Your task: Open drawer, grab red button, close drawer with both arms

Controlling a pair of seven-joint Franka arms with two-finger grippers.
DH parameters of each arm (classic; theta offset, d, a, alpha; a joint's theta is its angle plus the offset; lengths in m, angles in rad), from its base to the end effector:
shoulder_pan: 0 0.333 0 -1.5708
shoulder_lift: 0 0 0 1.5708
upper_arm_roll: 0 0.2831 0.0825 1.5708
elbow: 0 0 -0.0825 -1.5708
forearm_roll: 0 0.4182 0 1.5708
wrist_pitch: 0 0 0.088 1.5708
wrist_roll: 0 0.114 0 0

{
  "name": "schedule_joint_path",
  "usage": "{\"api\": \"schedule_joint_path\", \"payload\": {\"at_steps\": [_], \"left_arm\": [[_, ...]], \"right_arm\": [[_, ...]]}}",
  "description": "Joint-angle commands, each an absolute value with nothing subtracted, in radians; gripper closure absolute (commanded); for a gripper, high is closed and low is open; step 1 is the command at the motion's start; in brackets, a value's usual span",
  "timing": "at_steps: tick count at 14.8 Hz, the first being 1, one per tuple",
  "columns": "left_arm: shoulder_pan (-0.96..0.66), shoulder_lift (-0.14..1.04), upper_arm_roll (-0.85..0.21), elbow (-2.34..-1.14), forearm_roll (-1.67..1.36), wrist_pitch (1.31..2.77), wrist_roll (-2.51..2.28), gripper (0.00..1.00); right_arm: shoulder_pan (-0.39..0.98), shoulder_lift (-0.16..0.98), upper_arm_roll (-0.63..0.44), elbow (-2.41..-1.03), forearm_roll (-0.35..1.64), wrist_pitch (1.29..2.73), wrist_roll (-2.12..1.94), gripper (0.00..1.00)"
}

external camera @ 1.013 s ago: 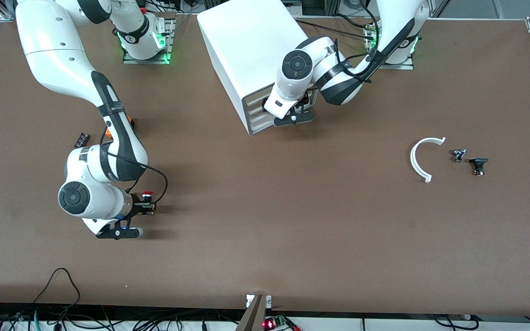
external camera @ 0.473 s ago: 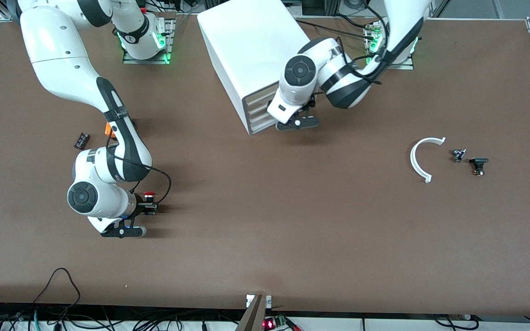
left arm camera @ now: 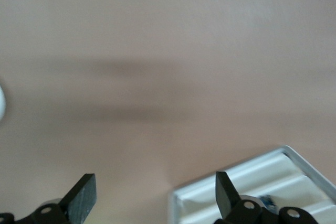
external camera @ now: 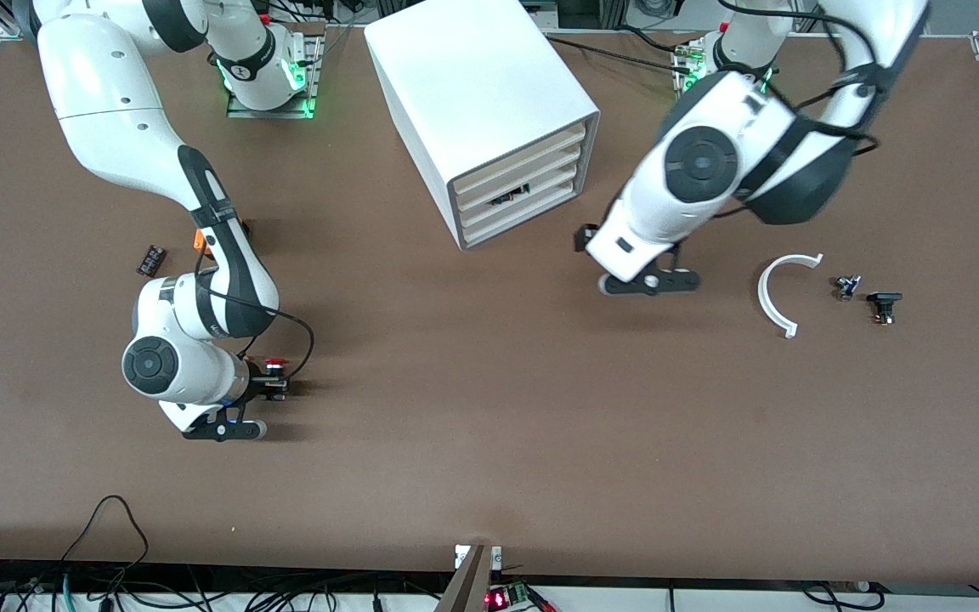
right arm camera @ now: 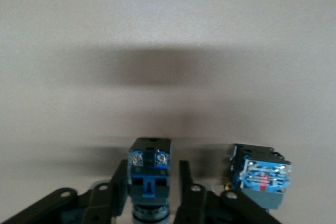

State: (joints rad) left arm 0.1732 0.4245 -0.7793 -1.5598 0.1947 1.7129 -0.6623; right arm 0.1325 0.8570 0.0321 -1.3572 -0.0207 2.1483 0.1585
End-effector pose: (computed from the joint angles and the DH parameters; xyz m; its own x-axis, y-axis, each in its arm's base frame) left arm 0.5795 -0.3156 0.3990 0.9829 0.0370 -0.1803 0.0367 -0.9993 -0.0048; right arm 0.7233 0.1154 0.1518 0.9978 0.0076 -0.0658 0.0078 -1.0000 0.0027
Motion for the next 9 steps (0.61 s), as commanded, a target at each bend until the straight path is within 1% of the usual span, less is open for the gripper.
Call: {"api": "schedule_joint_path", "payload": {"at_steps": [1, 4, 5, 6, 8, 9], "left_arm": [[0.233, 0.416, -0.793, -1.479, 0.253, 1.646, -0.498, 0.0], [0.316, 0.397, -0.795, -1.408, 0.253, 1.585, -0.321, 0.0], [0.342, 0.393, -0.787, -1.387, 0.247, 1.572, -0.257, 0.0], [0.345, 0.361, -0.761, -1.384, 0.239, 1.572, -0.197, 0.0], [0.325, 0.292, -0.651, -1.397, 0.195, 1.571, -0.115, 0.0], [0.281, 0.243, -0.558, -1.425, 0.142, 1.575, -0.074, 0.0]], "right_arm": [[0.13, 0.831, 0.023, -1.365, -0.038, 2.149, 0.155, 0.01], [0.118, 0.792, 0.023, -1.368, -0.04, 2.134, 0.15, 0.01], [0.118, 0.776, 0.015, -1.368, -0.04, 2.113, 0.153, 0.01], [0.118, 0.755, 0.005, -1.368, -0.04, 2.091, 0.15, 0.01], [0.115, 0.701, 0.0, -1.384, -0.038, 2.042, 0.15, 0.01], [0.115, 0.668, -0.009, -1.406, -0.038, 2.037, 0.15, 0.01]]}}
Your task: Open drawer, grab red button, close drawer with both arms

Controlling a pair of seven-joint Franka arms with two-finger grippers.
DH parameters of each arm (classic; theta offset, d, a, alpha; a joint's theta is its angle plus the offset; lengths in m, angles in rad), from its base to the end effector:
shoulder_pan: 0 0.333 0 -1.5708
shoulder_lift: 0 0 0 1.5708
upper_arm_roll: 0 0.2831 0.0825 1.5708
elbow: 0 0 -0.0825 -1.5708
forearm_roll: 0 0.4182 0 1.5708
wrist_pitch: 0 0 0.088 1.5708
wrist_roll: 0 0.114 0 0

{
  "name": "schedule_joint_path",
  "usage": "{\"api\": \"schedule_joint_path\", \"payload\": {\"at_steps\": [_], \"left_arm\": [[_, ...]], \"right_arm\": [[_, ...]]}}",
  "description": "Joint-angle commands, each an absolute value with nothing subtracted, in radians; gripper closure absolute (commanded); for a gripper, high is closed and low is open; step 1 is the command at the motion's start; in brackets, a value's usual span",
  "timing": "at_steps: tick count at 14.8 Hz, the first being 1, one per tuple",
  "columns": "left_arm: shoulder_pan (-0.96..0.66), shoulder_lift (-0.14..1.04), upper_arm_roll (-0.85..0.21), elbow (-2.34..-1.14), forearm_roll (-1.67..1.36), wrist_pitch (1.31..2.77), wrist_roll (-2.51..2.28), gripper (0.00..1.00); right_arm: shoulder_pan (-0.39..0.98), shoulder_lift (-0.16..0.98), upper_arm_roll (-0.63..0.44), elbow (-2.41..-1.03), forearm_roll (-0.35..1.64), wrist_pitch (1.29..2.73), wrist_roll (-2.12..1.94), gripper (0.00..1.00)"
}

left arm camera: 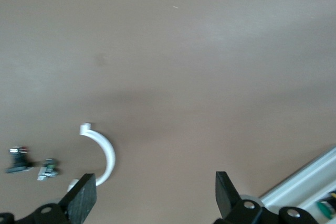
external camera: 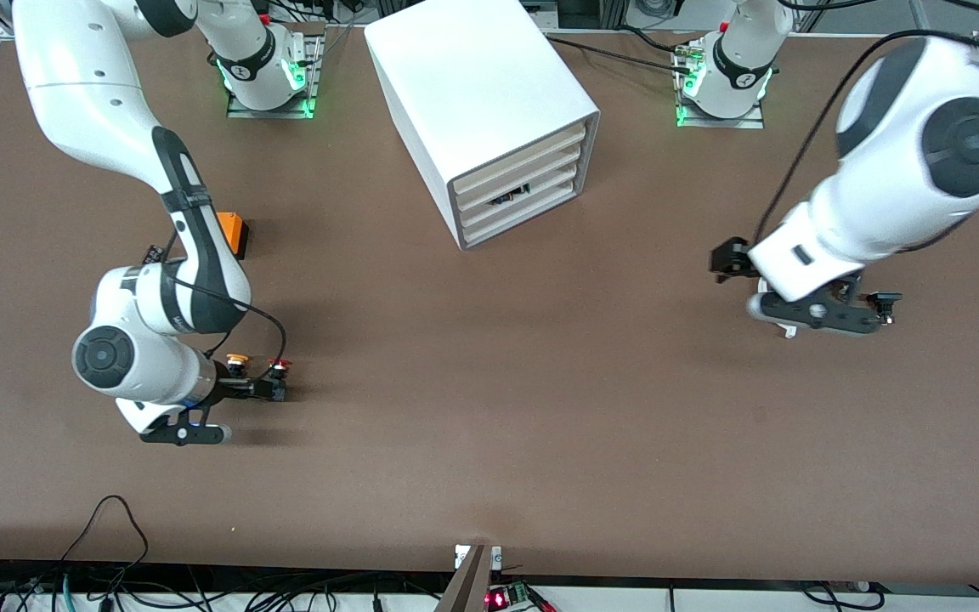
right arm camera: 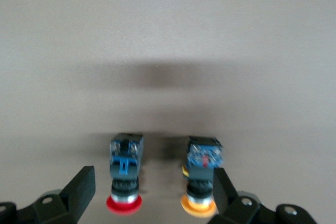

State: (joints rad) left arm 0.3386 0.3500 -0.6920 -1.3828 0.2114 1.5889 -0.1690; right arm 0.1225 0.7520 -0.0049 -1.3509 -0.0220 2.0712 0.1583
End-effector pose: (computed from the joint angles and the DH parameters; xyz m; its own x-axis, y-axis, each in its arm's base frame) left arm 0.6457 -0.1504 0.5028 0.9830 -0.1710 -0.0665 -0.1714 -0.9852 -0.0013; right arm 0.7352 0.0862 0.2256 0.9992 -0.0289 -0.0279 -0.0282 -0.9992 0.0270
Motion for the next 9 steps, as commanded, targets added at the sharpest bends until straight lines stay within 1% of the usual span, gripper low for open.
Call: {"api": "schedule_joint_path", "payload": {"at_steps": [1, 2, 3, 5, 6, 8, 9], "left_arm": [[0.217, 0.197, -0.435, -1.454, 0.085, 1.581, -0.031, 0.0], [0.151, 0.16, -0.317, -1.474, 0.037, 1.583, 0.015, 0.0], [0.094, 0.128, -0.225, -1.501, 0.022, 1.592, 0.047, 0.0], [-0.019, 0.06, -0.074, -1.577, 0.021, 1.698, 0.054, 0.0], [-0.046, 0.023, -0.051, -1.624, 0.025, 1.754, 0.042, 0.0], [-0.057, -0.059, -0.038, -1.734, 0.028, 1.772, 0.037, 0.0], [-0.054, -0.063, -0.037, -1.739, 0.028, 1.763, 0.035, 0.0]], "right_arm": [[0.115, 0.629, -0.011, -1.44, -0.038, 2.043, 0.15, 0.01], [0.114, 0.596, -0.015, -1.471, -0.037, 2.048, 0.147, 0.01], [0.114, 0.568, -0.018, -1.497, -0.035, 2.049, 0.147, 0.0], [0.114, 0.503, -0.018, -1.554, -0.032, 2.051, 0.146, 0.0], [0.112, 0.467, -0.018, -1.58, -0.031, 2.049, 0.146, 0.01], [0.107, 0.392, -0.018, -1.635, -0.029, 2.043, 0.117, 0.01], [0.106, 0.356, -0.02, -1.658, -0.028, 2.037, 0.114, 0.01]]}}
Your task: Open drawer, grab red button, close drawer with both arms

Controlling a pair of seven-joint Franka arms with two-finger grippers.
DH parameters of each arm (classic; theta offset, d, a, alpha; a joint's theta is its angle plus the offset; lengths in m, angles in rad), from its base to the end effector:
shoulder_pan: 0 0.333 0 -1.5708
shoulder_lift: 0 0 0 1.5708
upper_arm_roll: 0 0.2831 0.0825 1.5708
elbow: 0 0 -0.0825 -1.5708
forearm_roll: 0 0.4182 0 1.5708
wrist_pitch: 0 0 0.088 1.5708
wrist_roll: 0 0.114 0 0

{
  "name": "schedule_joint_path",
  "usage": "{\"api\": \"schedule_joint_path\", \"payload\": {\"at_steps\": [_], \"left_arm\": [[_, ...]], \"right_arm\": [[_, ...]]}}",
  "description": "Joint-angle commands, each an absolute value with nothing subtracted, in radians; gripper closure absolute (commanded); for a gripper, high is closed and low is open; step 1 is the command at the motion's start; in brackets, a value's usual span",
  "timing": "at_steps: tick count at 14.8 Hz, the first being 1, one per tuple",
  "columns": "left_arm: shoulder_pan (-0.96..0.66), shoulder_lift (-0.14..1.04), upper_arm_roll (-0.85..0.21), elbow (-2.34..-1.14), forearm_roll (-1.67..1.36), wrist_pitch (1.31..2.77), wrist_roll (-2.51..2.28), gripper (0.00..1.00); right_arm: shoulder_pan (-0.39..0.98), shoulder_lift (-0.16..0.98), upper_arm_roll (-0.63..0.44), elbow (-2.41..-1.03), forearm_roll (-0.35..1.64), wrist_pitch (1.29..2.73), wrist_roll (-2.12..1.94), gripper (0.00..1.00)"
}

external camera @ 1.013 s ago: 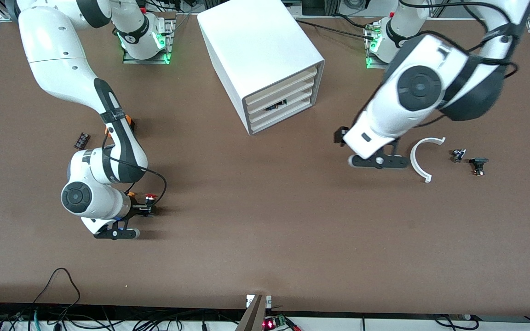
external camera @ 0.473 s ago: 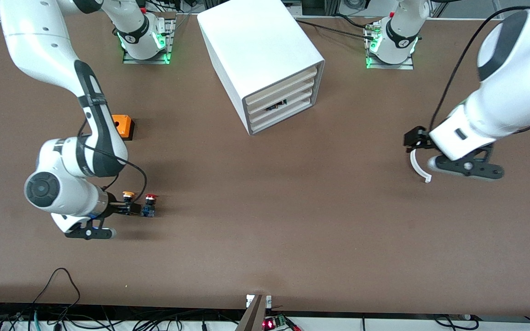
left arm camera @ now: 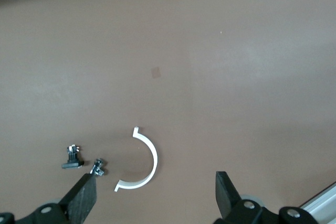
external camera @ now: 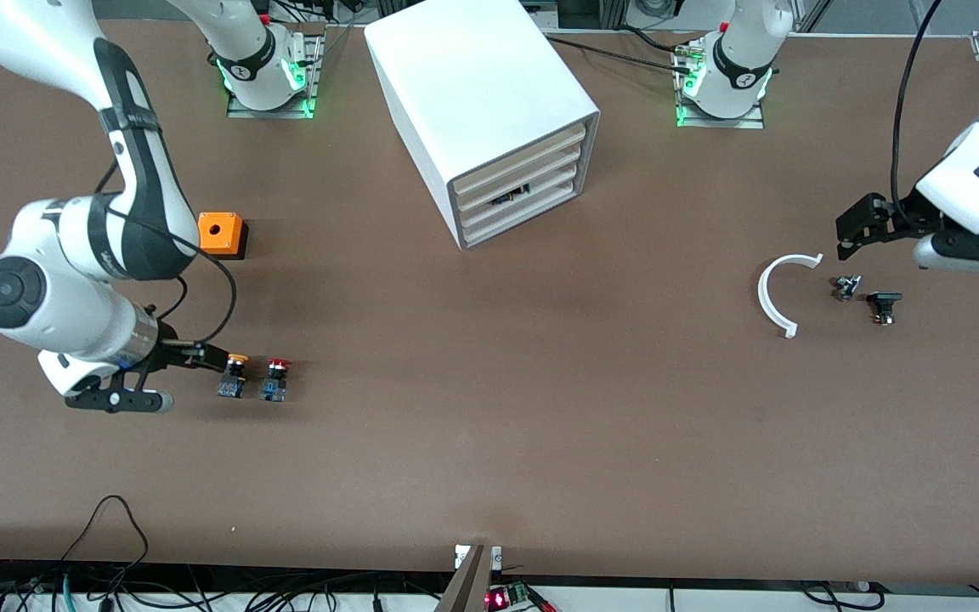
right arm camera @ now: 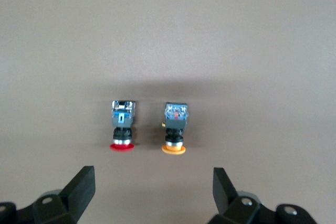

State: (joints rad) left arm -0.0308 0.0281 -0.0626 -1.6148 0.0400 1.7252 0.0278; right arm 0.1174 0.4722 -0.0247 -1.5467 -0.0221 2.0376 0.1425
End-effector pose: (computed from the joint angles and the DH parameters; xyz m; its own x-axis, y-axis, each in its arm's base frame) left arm 0.6083 -0.0526 0.5596 0.9886 -0.1265 0.0811 -0.1236 -0.9915 -0.0404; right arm 0.7019 0.0657 0.3285 0.9991 -0.0369 0.0228 -0.0375 -0.9989 0.0282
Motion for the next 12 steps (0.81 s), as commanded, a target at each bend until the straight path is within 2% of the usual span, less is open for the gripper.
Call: {"api": "schedule_joint_path", "payload": {"at_steps": [1, 7, 10, 12], "left_arm": [[-0.048, -0.057, -0.038, -1.733, 0.028, 1.738, 0.037, 0.0], [-0.043, -0.046, -0.046, -1.718, 0.025, 1.726, 0.034, 0.0], [-0.043, -0.043, -0.046, -1.717, 0.023, 1.727, 0.032, 0.0], [-0.043, -0.044, -0.049, -1.715, 0.025, 1.726, 0.022, 0.0]], "right_arm": [[0.104, 0.322, -0.02, -1.686, -0.028, 2.037, 0.114, 0.0], [0.103, 0.2, -0.04, -1.706, -0.026, 1.904, 0.109, 0.01], [0.103, 0.158, -0.051, -1.684, -0.025, 1.835, 0.118, 0.01], [0.104, 0.156, -0.045, -1.623, -0.025, 1.758, 0.124, 0.01]]}}
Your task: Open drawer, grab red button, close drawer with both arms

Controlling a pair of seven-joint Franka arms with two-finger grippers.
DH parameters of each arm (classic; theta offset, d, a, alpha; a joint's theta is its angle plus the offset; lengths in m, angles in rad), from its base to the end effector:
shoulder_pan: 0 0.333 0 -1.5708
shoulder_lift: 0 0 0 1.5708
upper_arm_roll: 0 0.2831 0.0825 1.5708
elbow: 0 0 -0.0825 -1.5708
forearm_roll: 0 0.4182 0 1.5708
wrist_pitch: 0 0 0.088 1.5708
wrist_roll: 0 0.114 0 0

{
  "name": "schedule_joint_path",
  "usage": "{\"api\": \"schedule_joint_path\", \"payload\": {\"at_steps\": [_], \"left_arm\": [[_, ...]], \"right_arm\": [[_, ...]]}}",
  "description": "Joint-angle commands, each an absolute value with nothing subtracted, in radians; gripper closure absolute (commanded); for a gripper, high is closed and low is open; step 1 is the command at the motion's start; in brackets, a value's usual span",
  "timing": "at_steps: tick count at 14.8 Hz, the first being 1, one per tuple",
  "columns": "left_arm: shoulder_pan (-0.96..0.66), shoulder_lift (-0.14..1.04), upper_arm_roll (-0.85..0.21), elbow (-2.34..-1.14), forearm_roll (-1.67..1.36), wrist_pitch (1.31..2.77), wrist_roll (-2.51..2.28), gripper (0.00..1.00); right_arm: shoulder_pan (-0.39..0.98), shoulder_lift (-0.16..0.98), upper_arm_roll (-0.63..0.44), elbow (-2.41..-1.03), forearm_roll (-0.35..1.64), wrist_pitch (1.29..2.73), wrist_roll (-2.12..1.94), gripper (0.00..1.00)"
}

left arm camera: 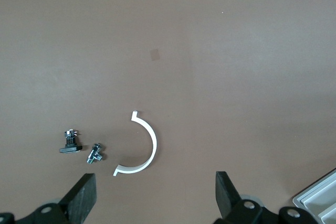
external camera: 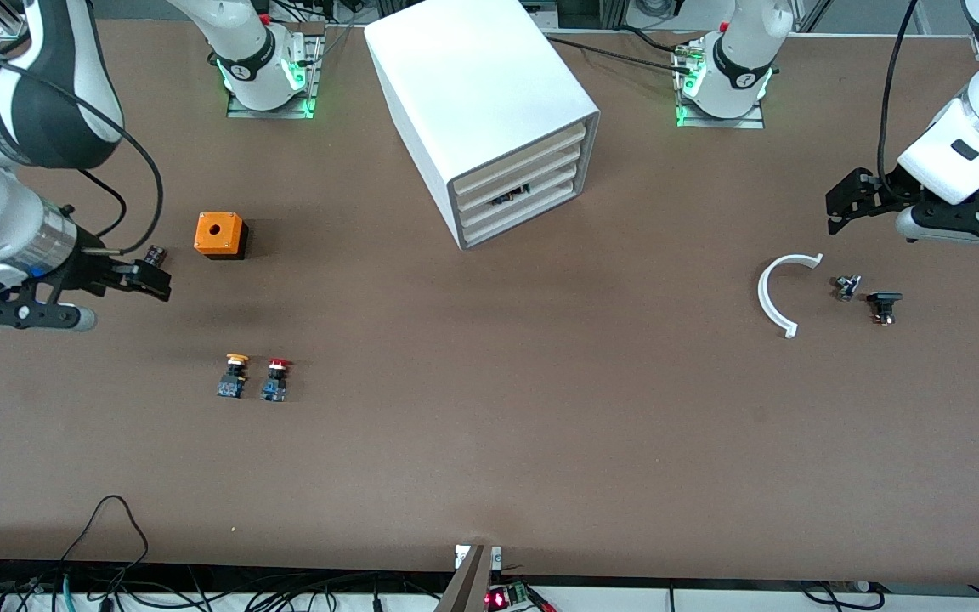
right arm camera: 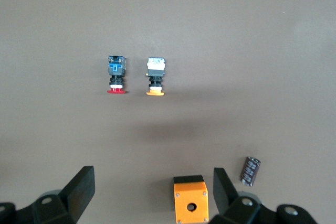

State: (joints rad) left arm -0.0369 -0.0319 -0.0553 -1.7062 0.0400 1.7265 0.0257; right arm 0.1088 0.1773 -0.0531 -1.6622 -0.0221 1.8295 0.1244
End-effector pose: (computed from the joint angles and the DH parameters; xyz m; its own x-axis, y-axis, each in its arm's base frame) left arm 0.5896 -0.0509 0.5482 0.9910 -0.1237 0.0509 -0.1216 -0.9917 -0.0429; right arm 0.6421 0.0355 0.4509 0.9980 -0.0622 -0.0060 -0.0620 -0.9976 0.0316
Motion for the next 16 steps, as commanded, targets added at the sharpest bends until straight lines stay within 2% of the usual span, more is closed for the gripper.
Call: {"api": "schedule_joint_path", "payload": {"at_steps": [1, 5, 16], "left_arm": [[-0.043, -0.044, -0.049, -1.715, 0.025, 1.726, 0.018, 0.0], [-0.044, -0.044, -0.052, -1.709, 0.025, 1.726, 0.018, 0.0], [-0.044, -0.043, -0.052, -1.704, 0.025, 1.712, 0.017, 0.0]], "right_arm": [[0.106, 0.158, -0.043, -1.573, -0.023, 1.712, 0.123, 0.01], [0.109, 0.17, -0.043, -1.427, -0.025, 1.591, 0.117, 0.01], [0.11, 0.172, -0.041, -1.355, -0.025, 1.582, 0.101, 0.0]]}}
